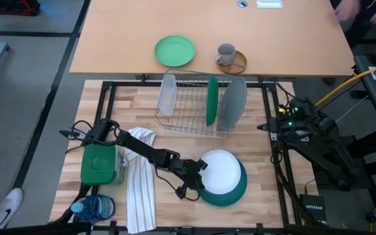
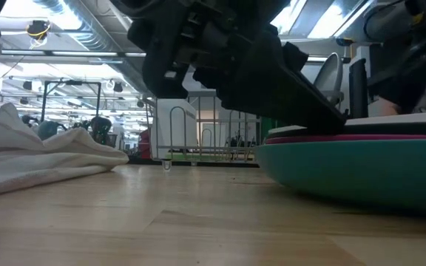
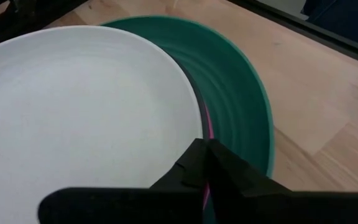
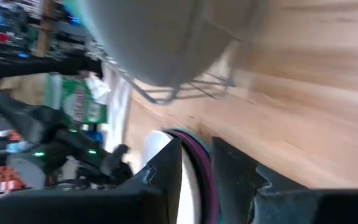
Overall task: Sort dishes
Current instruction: Put the white plate in the dish rack
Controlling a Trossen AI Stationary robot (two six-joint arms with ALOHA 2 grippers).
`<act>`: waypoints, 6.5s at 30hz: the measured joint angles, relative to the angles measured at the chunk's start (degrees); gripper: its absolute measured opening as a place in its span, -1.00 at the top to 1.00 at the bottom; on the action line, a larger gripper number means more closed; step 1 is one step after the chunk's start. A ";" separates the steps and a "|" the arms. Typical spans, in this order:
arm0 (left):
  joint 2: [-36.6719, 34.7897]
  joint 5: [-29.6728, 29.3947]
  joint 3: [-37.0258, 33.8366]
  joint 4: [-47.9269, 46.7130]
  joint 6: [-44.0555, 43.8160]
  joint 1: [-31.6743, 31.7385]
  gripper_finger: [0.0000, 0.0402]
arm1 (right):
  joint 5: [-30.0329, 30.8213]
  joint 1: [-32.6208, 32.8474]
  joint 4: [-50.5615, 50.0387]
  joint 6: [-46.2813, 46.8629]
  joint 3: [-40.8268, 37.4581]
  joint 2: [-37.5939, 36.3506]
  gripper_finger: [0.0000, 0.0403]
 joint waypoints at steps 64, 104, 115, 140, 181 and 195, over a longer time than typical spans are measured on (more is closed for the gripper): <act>-0.03 -0.51 0.00 -0.09 -2.84 3.73 0.96 | 59.59 74.15 20.55 33.67 0.02 27.35 0.56; -0.09 -0.62 -0.02 -2.91 -1.07 3.69 0.96 | 54.47 74.26 22.51 36.41 0.02 42.64 0.56; -0.09 -0.60 0.00 -2.97 -1.07 3.69 0.96 | 53.03 74.26 18.50 36.85 0.07 41.19 0.56; -0.09 -0.51 0.00 -3.04 -1.53 3.69 0.96 | 51.19 74.30 24.37 34.49 0.11 46.37 0.56; -2.34 -5.33 3.28 1.17 5.66 -1.82 0.38 | 42.51 74.26 21.00 37.25 7.99 44.15 0.92; -2.34 -21.45 3.32 1.05 14.69 -4.42 0.38 | 40.42 74.23 19.31 38.81 9.66 44.17 0.95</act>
